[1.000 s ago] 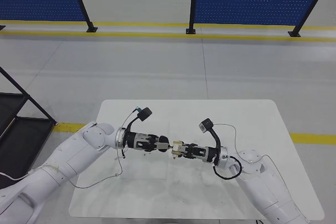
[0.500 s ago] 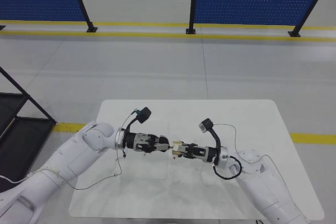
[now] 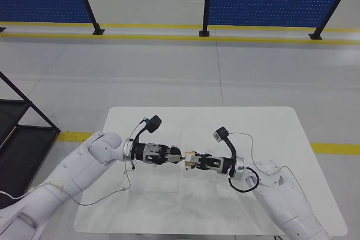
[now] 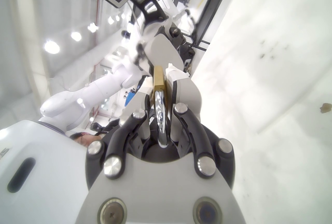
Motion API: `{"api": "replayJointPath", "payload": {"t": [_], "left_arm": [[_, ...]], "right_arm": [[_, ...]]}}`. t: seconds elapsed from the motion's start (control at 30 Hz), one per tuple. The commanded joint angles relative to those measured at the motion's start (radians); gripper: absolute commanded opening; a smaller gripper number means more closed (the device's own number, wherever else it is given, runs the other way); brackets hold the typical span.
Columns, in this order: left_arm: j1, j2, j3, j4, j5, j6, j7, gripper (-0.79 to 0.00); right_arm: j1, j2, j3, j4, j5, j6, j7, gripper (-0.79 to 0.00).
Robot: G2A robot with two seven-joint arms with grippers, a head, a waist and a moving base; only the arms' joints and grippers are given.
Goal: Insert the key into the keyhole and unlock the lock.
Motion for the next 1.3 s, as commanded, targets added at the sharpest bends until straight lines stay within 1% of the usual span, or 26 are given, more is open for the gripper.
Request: {"api": "replayJointPath", "payload": {"t": [0.0,0.2,0.23,0.27,0.3,0.33,0.53,0.7,0.77,0.9,1.27], "left_arm": [[0.004,0.0,-0.005,-0.001,0.004,-0.001,0.004,-0.785],[0.013,-0.002,-0.016,-0.002,0.013,0.0,0.012,-0.785],[0.015,-0.002,-0.016,-0.004,0.011,0.0,0.009,-0.708],[0.016,-0.002,-0.019,-0.005,0.008,0.0,0.007,-0.56],[0.017,-0.001,-0.023,-0.006,0.005,0.0,0.005,-0.077],[0.018,0.0,-0.027,-0.007,0.002,0.001,0.003,0.0],[0.037,0.011,-0.055,-0.026,-0.028,0.012,-0.022,0.0],[0.053,0.023,-0.063,-0.051,-0.09,0.081,-0.095,0.0],[0.065,0.026,-0.066,-0.066,-0.139,0.11,-0.113,0.0],[0.076,0.031,-0.075,-0.074,-0.181,0.156,-0.162,0.0],[0.076,0.031,-0.075,-0.074,-0.181,0.156,-0.162,0.0]], "right_arm": [[0.0,0.0,0.0,0.0,0.0,0.0,0.0,-0.785],[0.0,0.0,0.0,0.0,0.0,0.0,0.0,-0.785],[0.0,0.0,0.0,0.0,0.0,0.0,0.0,-0.785],[0.0,0.0,0.0,0.0,0.0,0.0,0.0,-0.785],[0.0,0.0,0.0,0.0,0.0,0.0,0.0,-0.785],[0.0,0.0,0.0,0.0,0.0,0.0,0.0,-0.785],[0.0,0.0,0.0,0.0,0.0,0.0,0.0,-0.785],[0.0,0.0,0.0,0.0,0.0,0.0,0.0,-0.785],[0.0,0.0,0.0,0.0,0.0,0.0,0.0,-0.785],[0.0,0.0,0.0,0.0,0.0,0.0,0.0,-0.785],[0.0,0.0,0.0,0.0,0.0,0.0,0.0,-0.785]]}}
